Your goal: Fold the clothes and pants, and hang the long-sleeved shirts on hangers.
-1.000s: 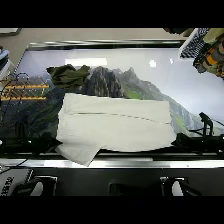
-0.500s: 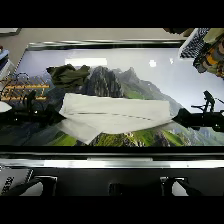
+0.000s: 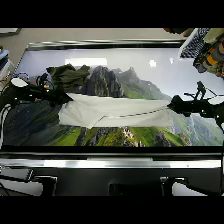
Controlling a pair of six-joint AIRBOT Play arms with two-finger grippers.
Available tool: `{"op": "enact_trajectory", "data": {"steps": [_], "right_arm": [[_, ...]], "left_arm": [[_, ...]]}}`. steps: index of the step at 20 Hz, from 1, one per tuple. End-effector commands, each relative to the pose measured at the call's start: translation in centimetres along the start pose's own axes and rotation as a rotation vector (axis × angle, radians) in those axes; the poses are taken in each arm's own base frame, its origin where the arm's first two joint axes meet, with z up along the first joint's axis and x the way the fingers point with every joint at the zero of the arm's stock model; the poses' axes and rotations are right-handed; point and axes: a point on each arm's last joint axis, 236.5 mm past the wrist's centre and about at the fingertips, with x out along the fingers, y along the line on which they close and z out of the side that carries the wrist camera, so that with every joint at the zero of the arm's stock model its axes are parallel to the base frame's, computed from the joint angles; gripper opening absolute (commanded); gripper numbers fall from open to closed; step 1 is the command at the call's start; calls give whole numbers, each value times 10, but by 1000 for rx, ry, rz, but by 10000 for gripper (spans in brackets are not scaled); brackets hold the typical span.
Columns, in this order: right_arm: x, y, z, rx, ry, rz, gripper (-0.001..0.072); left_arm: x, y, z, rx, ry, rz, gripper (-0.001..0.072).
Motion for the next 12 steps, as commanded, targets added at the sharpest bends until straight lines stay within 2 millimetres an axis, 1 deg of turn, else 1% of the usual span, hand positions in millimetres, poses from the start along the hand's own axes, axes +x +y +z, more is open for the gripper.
{"op": "enact_trajectory", "data": {"steps": [1, 3, 4, 6, 8, 12], "right_arm": [[17, -5, 24, 55, -44, -15, 40], [18, -4, 33, 71, -61, -15, 40], [17, -4, 40, 71, -85, -17, 40], [16, -4, 46, 84, -108, -18, 40], [16, -5, 49, 87, -121, -19, 40], [15, -7, 59, 91, -166, -25, 40]], "left_arm": [[13, 4, 26, -21, -5, -1, 22], [16, 7, 39, -44, -38, -1, 21], [15, 6, 46, -49, -67, -2, 22], [12, 5, 57, -50, -111, -8, 22], [11, 3, 64, -58, -137, -22, 22], [9, 5, 77, -75, -192, -27, 22]]}}
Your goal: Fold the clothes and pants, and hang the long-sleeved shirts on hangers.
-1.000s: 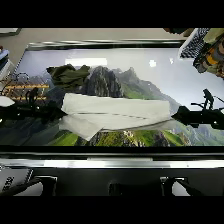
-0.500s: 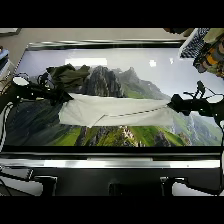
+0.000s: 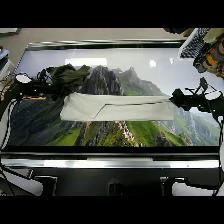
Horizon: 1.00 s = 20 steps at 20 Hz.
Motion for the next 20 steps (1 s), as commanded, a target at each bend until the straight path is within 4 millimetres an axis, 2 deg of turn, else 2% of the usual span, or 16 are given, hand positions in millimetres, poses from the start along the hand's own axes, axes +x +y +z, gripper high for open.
{"op": "enact_trajectory", "data": {"steps": [1, 3, 6, 7, 8, 9, 10, 11, 12, 13, 15, 17, 20], "right_arm": [[4, -2, 12, 19, -46, -2, 40], [12, -6, 8, 43, -28, 2, 40], [26, -16, -7, 66, 36, -7, 50], [29, -18, -11, 72, 52, -9, 103], [31, -19, -12, 74, 57, -9, 160], [30, -18, -12, 76, 56, -7, 180], [30, -17, -12, 82, 56, 0, 250], [29, -14, -11, 87, 55, 8, 394], [25, -10, -11, 89, 60, 20, 506], [16, -6, -9, 82, 78, 32, 527], [-7, -11, 1, 110, 118, 28, 526], [-30, -35, 11, 120, 141, -13, 526], [-32, -59, 2, 100, 213, 6, 544]], "left_arm": [[1, 0, 18, -18, -70, -8, 21], [6, 5, 21, -27, -75, -4, 22], [23, 17, 10, -43, -15, 11, 24], [28, 21, 6, -45, 1, 16, 44], [31, 23, 5, -48, 7, 19, 139], [33, 24, 6, -49, 4, 21, 302], [33, 24, 8, -44, -5, 22, 383], [30, 24, 11, -43, -13, 20, 403], [26, 22, 12, -40, -13, 19, 403], [20, 20, 13, -29, -10, 17, 403], [-1, 19, 15, 20, 1, 49, 403], [-29, 21, 15, 100, 10, 127, 403], [-63, 19, 15, 204, -25, 243, 403]]}}
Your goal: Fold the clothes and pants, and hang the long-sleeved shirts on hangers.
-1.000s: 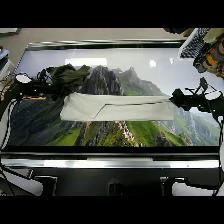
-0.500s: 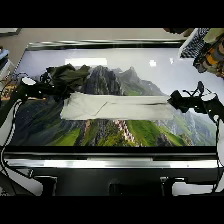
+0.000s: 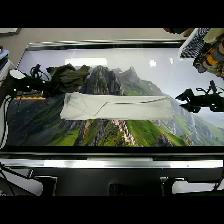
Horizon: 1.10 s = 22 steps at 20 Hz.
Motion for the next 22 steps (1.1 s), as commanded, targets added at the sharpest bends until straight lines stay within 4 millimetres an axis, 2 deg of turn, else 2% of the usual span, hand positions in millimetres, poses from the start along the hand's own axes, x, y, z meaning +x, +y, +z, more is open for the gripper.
{"op": "enact_trajectory", "data": {"steps": [1, 2, 4, 7, 10, 12, 14, 16, 17, 19, 20, 22], "right_arm": [[-3, -21, -19, -43, 139, 27, 554], [6, -21, -28, -67, 185, 55, 555], [21, -20, -38, -92, 238, 106, 606], [39, -25, -39, -120, 243, 109, 605], [53, -22, -38, -162, 229, 99, 603], [64, -19, -38, -177, 218, 84, 532], [76, -13, -46, -188, 238, 81, 522], [85, -9, -54, -226, 251, 60, 421], [88, -7, -55, -244, 252, 49, 343], [89, -1, -57, -250, 251, 57, 106], [85, 3, -54, -249, 239, 57, 55], [69, 5, -43, -214, 196, 3, 41]], "left_arm": [[-39, 6, -2, 105, -21, 128, 403], [-46, 1, -2, 115, -34, 126, 403], [-55, -7, -2, 129, -54, 121, 403], [-59, -11, -2, 135, -61, 119, 403], [-57, -12, -4, 139, -57, 118, 403], [-55, -13, -3, 142, -59, 117, 402], [-55, -15, -3, 143, -64, 115, 403], [-55, -14, -3, 143, -62, 115, 402], [-55, -14, -4, 143, -58, 115, 399], [-55, -16, -8, 140, -42, 109, 385], [-54, -16, -11, 139, -28, 107, 347], [-53, -17, -17, 142, -5, 108, 140]]}}
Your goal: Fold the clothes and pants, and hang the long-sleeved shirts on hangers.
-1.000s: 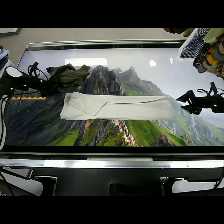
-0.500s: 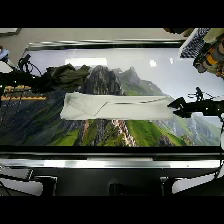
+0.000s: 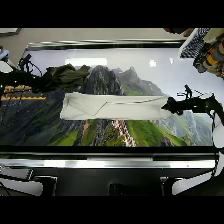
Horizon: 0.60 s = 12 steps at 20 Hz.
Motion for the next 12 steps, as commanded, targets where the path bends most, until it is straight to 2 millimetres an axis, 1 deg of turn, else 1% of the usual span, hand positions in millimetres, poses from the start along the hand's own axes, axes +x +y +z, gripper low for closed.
{"op": "enact_trajectory", "data": {"steps": [1, 2, 3, 5, 7, 9, 10, 12], "right_arm": [[-25, 3, 10, 52, -47, -84, 41], [-40, 2, 11, 52, -54, -130, 40], [-54, 4, 12, 45, -58, -167, 40], [-87, 19, 14, 1, -66, -205, 40], [-122, 43, 18, -26, -108, -215, 40], [-156, 70, 23, -57, -177, -207, 40], [-172, 83, 23, -68, -206, -203, 40], [-200, 104, 19, -83, -252, -199, 40]], "left_arm": [[3, -5, -8, 5, 31, -7, 68], [9, -10, -8, -5, 26, -10, 22], [19, -17, -10, -9, 28, -15, 22], [48, -48, -25, 13, 66, -67, 22], [85, -98, -46, 9, 103, -160, 22], [123, -156, -70, -6, 126, -259, 21], [143, -189, -87, -19, 138, -316, 21], [180, -248, -129, -68, 168, -408, 21]]}}
